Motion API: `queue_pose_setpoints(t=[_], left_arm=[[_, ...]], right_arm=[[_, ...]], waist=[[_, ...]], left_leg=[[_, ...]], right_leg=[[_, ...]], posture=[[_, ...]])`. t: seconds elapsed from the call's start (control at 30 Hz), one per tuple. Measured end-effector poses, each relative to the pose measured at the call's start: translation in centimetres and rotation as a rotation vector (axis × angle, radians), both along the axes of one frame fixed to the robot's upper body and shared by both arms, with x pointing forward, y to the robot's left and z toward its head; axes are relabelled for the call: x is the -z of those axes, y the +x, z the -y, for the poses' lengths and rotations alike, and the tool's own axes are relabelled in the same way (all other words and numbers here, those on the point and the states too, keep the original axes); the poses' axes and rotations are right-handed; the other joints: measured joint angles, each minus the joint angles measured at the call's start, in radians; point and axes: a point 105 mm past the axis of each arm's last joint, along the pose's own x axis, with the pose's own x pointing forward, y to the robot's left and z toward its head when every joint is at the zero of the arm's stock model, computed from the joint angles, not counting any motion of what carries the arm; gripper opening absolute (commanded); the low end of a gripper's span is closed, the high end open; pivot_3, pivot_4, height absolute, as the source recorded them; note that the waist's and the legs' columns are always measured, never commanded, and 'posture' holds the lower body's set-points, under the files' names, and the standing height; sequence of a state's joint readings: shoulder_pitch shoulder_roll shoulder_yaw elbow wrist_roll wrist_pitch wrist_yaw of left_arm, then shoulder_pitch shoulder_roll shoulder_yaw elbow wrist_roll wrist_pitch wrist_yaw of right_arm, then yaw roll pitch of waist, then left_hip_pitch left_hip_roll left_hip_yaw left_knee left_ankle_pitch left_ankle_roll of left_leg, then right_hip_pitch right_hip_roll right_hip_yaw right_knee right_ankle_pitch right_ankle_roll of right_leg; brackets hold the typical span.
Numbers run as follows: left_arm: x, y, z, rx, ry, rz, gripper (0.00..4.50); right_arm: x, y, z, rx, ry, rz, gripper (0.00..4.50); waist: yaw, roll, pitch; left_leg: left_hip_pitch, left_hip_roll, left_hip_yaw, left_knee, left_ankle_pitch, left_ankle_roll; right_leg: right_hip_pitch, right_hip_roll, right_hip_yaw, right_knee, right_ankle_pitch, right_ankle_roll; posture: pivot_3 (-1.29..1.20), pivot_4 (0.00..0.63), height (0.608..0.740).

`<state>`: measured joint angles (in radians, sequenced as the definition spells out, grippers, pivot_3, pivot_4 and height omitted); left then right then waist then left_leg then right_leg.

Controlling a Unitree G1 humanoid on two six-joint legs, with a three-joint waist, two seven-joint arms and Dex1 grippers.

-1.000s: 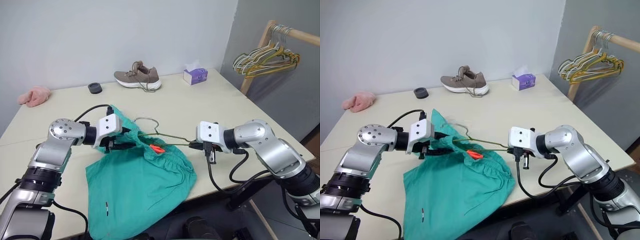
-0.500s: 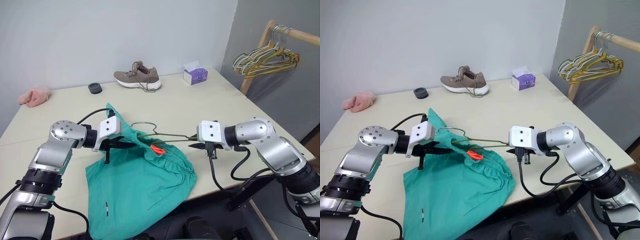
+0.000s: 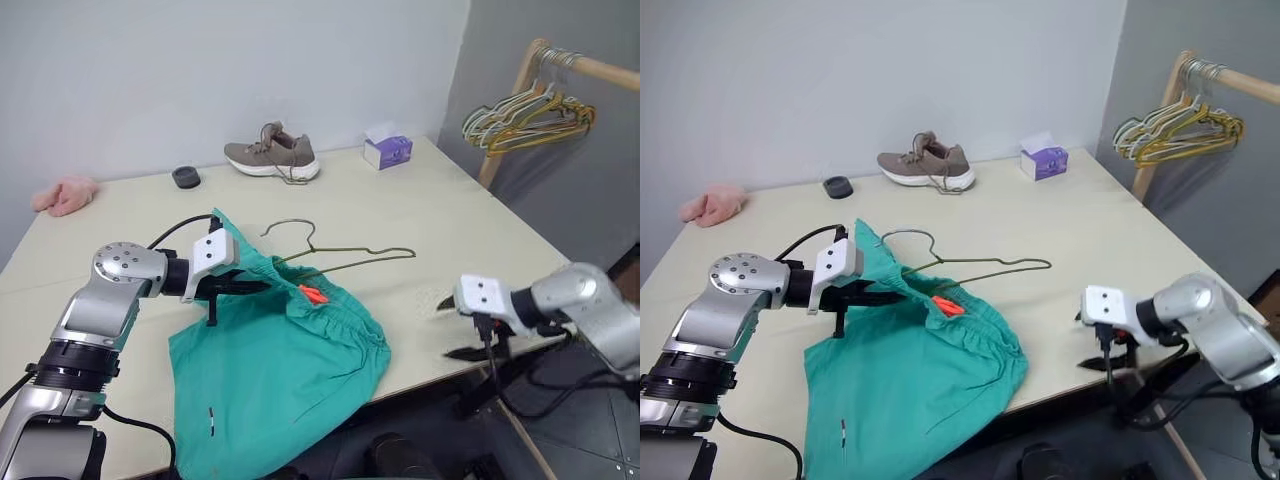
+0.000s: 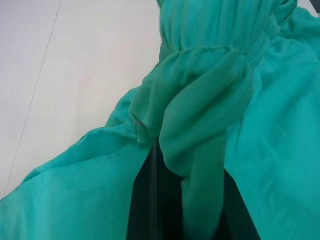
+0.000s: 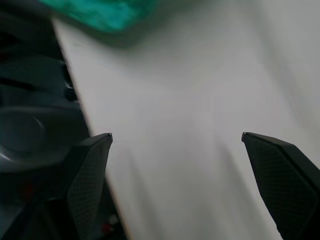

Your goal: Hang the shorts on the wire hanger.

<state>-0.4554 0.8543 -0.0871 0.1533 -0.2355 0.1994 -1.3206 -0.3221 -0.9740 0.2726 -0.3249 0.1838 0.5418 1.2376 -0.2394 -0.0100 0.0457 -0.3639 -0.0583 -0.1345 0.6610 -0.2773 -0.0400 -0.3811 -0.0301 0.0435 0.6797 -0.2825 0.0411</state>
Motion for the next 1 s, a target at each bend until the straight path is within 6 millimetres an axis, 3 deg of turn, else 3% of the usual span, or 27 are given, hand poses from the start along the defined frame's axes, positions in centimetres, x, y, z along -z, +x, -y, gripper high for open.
queue_pose_setpoints(t=[0.17, 0.47, 0.6, 0.93, 1.0], left_arm=[[-0.3, 0.0, 0.0, -0.014, -0.031, -0.019, 0.00], [-0.4, 0.0, -0.1, -0.024, -0.036, -0.027, 0.00], [-0.5, 0.0, -0.1, -0.029, -0.036, -0.021, 0.00], [-0.9, -0.4, -0.8, -0.117, -0.112, -0.021, 0.00], [-1.2, -0.9, -0.8, -0.138, -0.162, -0.048, 0.00]], right_arm=[[0.4, -0.3, -3.9, 0.147, 0.209, -0.062, 4.49], [2.6, -0.1, -7.3, 0.355, 0.322, -0.197, 4.49], [3.3, -0.2, -8.3, 0.391, 0.334, -0.242, 3.62], [4.4, 1.1, -8.6, 0.476, 0.362, -0.210, 0.05], [4.0, 2.0, -7.9, 0.508, 0.381, -0.180, 0.02]], waist=[[-0.006, 0.000, 0.000], [-0.001, -0.001, -0.001], [-0.001, -0.001, -0.001], [0.003, -0.001, -0.001], [0.004, -0.001, -0.001]], left_leg=[[0.001, 0.000, -0.002, 0.000, 0.000, 0.000], [0.000, -0.001, -0.002, 0.000, 0.000, 0.000], [0.000, -0.001, -0.002, 0.000, 0.000, 0.000], [0.000, -0.001, -0.002, 0.000, 0.000, 0.000], [0.000, -0.001, -0.002, 0.000, 0.000, 0.000]], right_leg=[[0.001, 0.000, -0.001, 0.000, 0.000, 0.000], [0.001, 0.000, 0.000, 0.000, 0.000, 0.000], [0.001, 0.000, 0.000, 0.000, 0.000, 0.000], [0.000, 0.000, 0.000, 0.000, 0.000, 0.000], [0.000, 0.000, 0.000, 0.000, 0.000, 0.000]], posture=[[-0.28, 0.000, 0.740], [-0.27, 0.000, 0.740], [-0.26, 0.000, 0.740], [-0.25, 0.000, 0.740], [-0.25, 0.000, 0.740]])
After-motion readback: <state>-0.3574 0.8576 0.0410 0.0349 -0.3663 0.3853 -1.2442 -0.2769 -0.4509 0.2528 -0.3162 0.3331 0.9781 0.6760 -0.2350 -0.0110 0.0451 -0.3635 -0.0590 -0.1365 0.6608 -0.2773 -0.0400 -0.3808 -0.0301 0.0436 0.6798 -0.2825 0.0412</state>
